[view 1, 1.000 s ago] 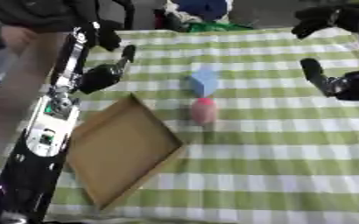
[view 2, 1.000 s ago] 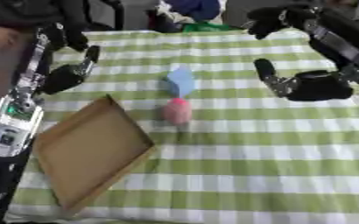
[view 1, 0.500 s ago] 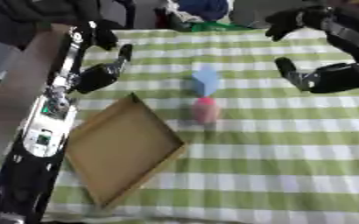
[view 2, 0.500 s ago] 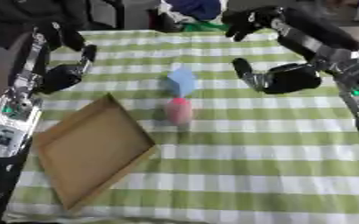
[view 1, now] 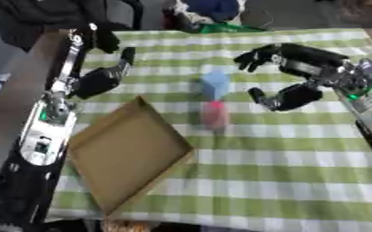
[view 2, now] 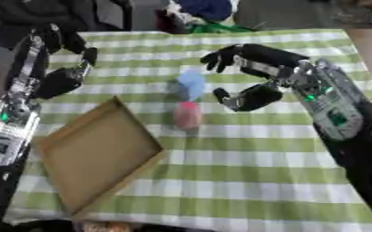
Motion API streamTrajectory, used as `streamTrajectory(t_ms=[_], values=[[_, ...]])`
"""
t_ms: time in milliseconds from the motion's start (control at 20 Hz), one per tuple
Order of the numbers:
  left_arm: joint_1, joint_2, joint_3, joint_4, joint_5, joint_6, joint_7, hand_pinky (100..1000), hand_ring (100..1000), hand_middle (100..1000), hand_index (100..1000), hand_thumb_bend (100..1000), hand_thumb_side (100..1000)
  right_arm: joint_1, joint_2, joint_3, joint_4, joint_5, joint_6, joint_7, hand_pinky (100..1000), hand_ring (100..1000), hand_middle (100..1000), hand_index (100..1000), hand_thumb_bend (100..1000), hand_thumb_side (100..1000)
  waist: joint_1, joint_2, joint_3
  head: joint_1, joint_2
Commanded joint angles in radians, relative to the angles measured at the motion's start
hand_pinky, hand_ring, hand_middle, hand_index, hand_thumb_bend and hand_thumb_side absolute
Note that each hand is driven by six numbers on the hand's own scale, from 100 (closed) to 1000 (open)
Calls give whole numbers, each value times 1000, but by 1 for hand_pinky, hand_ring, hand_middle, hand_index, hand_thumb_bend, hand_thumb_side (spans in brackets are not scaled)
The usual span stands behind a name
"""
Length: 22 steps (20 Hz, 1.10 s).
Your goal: Pick up objects on the table and place them in the box.
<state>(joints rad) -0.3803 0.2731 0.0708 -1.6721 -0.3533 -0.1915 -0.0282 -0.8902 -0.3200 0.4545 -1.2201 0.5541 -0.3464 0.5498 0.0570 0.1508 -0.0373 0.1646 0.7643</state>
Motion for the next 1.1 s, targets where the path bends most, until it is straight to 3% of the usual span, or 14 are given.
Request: streamTrajectory(t_ms=[50, 450, 900, 950, 1100], values=[[-19, 8, 1, -15, 6, -2, -2, 579, 560, 518, 744, 314, 314, -32, 26, -19, 57, 63, -30, 8, 844, 791, 809, 962, 100, 276, -1, -16, 5, -6, 0], [-22, 6, -2, -14, 6, -3, -6, 580, 560, 517, 744, 314, 315, -41, 82, -37, 159, 162, -74, -7, 845, 795, 819, 963, 100, 319, 0, -14, 16, -11, -3], [-22, 3, -4, -12, 6, -3, -11, 581, 561, 517, 744, 312, 318, -45, 118, -61, 227, 224, -84, -52, 842, 792, 815, 953, 100, 324, 5, -12, 21, -12, 0], [-22, 3, -4, -11, 6, -3, -12, 581, 560, 517, 744, 313, 318, -45, 122, -62, 233, 230, -86, -55, 842, 792, 815, 951, 100, 361, 6, -12, 22, -12, 1], [-22, 2, -4, -11, 6, -3, -14, 581, 561, 517, 745, 312, 319, -45, 133, -58, 239, 243, -101, -59, 842, 793, 816, 948, 100, 333, 7, -12, 23, -12, 2]])
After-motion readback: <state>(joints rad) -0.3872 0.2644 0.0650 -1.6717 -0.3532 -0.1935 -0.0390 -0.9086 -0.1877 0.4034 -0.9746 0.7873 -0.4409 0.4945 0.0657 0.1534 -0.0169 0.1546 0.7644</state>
